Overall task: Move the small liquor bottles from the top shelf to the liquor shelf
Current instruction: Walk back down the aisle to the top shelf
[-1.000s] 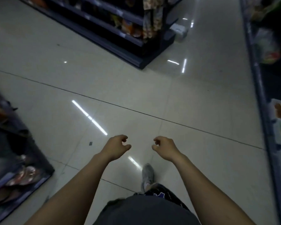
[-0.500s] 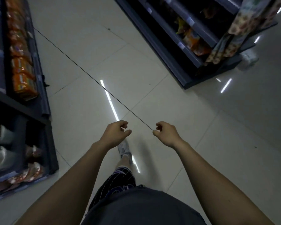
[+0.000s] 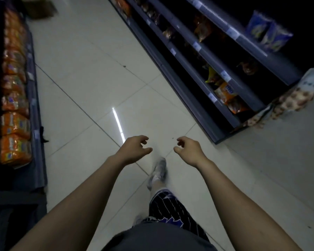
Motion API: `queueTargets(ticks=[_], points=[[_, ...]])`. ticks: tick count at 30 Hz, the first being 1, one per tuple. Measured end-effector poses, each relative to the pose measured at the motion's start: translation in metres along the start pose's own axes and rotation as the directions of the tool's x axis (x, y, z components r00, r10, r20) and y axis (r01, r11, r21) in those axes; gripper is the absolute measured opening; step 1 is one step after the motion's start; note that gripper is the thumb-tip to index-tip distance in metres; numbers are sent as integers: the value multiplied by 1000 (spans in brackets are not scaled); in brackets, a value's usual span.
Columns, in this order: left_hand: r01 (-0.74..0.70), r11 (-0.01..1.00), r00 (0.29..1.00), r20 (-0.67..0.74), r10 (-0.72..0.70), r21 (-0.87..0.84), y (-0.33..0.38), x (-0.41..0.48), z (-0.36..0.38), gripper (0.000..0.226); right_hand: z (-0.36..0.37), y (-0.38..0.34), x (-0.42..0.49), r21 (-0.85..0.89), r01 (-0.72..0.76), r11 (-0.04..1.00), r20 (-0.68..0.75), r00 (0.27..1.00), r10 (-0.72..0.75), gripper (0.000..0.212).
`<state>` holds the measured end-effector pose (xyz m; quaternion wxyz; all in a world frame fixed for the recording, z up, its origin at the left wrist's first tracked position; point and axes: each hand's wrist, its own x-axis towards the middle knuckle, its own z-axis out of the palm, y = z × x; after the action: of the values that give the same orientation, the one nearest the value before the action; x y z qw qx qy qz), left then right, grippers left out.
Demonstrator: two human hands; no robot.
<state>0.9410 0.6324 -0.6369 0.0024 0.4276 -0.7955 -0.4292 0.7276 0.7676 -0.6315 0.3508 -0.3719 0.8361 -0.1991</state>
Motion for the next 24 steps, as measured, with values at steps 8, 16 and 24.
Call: queueTargets(ticks=[8,16,24], points=[[-107,993,990,-82,111,57,74,244,-124,60,-102,-88,233,43,70,997,-81,994,-67,50],[-283,957,945,-150,289,63,172,428,-251,59,-237,-193,396,48,148,988,-256,958,-131,49],[-515,853,829,-203,520,83,264,623,-380,62,-361,-287,531,101,207,973,-514,848,-127,46]])
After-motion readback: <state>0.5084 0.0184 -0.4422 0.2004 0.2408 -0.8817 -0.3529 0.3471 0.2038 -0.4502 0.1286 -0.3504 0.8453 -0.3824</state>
